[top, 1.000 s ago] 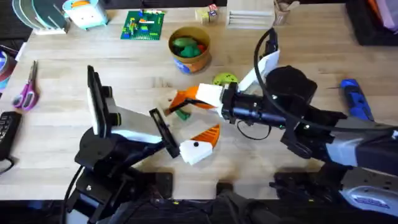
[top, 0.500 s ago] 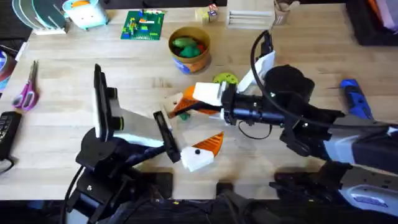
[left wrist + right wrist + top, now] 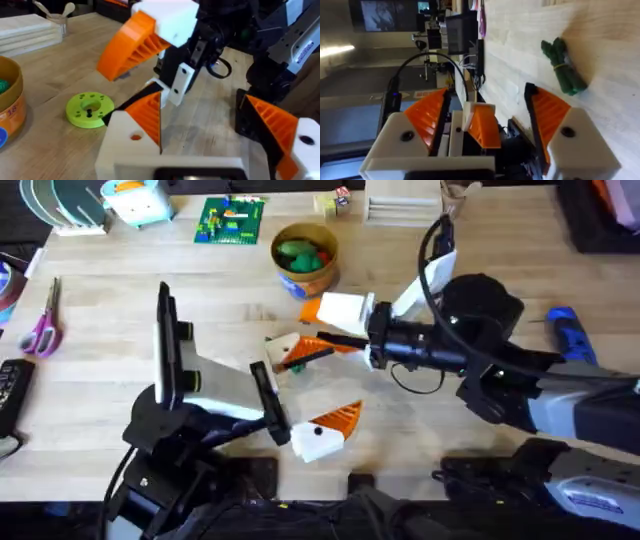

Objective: Pick up the gripper from the table and insert it into the empty holder that is missing its gripper. Then pick up a screw, insert it into the mounting hole, and use the screwdriver to tighten it. Finally, clean up the table by picking up the vegetable and placing it into the bucket.

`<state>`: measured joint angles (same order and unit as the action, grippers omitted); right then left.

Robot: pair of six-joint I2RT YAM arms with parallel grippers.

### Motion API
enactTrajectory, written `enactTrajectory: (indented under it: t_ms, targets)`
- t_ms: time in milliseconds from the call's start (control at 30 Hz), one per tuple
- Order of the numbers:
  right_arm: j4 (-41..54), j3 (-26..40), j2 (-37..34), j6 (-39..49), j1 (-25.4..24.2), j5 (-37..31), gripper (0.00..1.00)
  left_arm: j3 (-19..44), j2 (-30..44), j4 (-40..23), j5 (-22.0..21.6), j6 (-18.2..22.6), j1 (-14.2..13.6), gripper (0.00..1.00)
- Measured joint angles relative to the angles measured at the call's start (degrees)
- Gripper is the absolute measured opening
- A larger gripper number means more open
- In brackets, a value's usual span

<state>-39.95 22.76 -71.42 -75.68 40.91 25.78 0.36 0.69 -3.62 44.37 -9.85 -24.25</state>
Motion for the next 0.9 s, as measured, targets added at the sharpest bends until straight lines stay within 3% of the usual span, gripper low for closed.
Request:
enactTrajectory:
  t_ms: [200,367,500,600,767,900]
  targets:
    - [2.32,0.54,0.00,8.36,-8.23,2.07,0.909,0.00,-0.01,0.00,0.03,-0.01,0.00,0.993]
    - [19.98,7.23,0.00,21.09,-13.42,2.60,0.917,0.00,0.00,-0.02,0.03,-0.02,0.00,0.992]
    - [40.05,16.90,0.00,36.92,-14.51,0.05,0.919,0.00,0.00,-0.02,0.05,0.00,0.00,0.993]
    - [49.40,23.03,0.00,50.09,-14.57,-4.68,0.920,0.00,-0.01,-0.02,0.05,0.00,0.00,0.993]
    - [55.14,25.66,-0.14,68.39,-14.59,-13.08,0.922,0.00,0.00,-0.02,0.05,0.00,0.00,0.992]
    - [55.19,25.66,-2.93,76.13,-14.56,-15.67,0.902,0.00,-0.02,-0.02,0.07,0.00,0.00,0.993]
